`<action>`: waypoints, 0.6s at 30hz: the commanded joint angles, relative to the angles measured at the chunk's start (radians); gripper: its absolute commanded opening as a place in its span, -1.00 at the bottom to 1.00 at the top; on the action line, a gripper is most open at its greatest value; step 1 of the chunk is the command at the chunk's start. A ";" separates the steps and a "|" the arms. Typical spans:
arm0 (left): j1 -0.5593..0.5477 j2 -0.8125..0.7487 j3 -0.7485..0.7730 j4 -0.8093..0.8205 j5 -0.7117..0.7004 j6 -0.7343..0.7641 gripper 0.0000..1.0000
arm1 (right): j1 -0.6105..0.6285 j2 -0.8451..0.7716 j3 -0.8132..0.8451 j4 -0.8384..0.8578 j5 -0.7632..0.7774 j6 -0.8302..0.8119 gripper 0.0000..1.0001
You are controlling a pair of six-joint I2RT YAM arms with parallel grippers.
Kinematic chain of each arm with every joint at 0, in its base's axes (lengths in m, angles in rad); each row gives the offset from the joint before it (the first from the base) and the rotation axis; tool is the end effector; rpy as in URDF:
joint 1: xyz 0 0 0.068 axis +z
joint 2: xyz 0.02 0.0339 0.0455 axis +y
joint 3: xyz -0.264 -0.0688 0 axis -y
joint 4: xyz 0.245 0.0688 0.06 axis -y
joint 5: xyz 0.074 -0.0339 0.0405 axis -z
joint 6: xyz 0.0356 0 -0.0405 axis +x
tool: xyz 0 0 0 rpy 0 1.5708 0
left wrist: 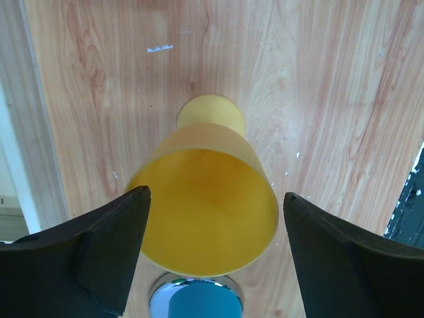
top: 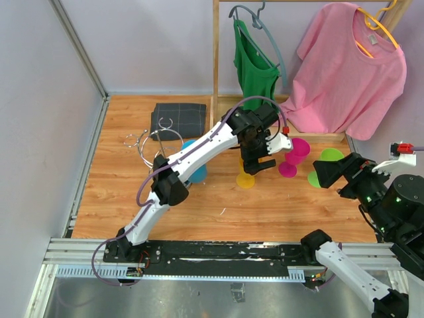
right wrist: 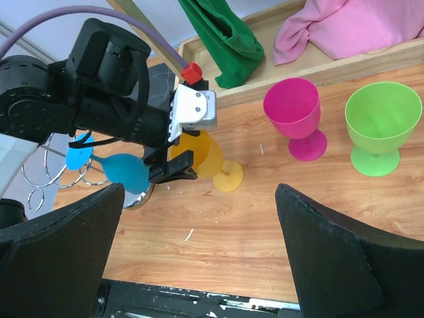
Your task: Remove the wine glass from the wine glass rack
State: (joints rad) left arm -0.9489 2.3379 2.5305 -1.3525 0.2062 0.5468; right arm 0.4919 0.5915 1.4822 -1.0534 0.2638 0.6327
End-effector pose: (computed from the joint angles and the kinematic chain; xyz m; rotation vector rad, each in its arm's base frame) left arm 0.2712 -0.3909 0.3096 1.9161 1.9784 -0.3938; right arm 0.0178 -0.0010 0.4714 0.3206 1.7361 0.5974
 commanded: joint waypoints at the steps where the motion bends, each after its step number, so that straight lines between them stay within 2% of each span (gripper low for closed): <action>1: -0.014 -0.085 0.041 -0.002 0.005 0.001 0.75 | -0.009 0.002 -0.003 -0.001 -0.009 0.007 0.97; 12: -0.014 -0.251 0.033 0.029 0.021 -0.067 0.77 | -0.009 0.092 0.050 0.046 -0.067 -0.022 0.97; 18: -0.004 -0.429 0.001 0.141 -0.130 -0.093 0.83 | -0.008 0.176 0.046 0.152 -0.165 -0.006 0.97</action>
State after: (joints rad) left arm -0.9535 2.0480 2.5381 -1.3182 0.1791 0.4847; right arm 0.4919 0.7139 1.5154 -1.0058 0.1814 0.6243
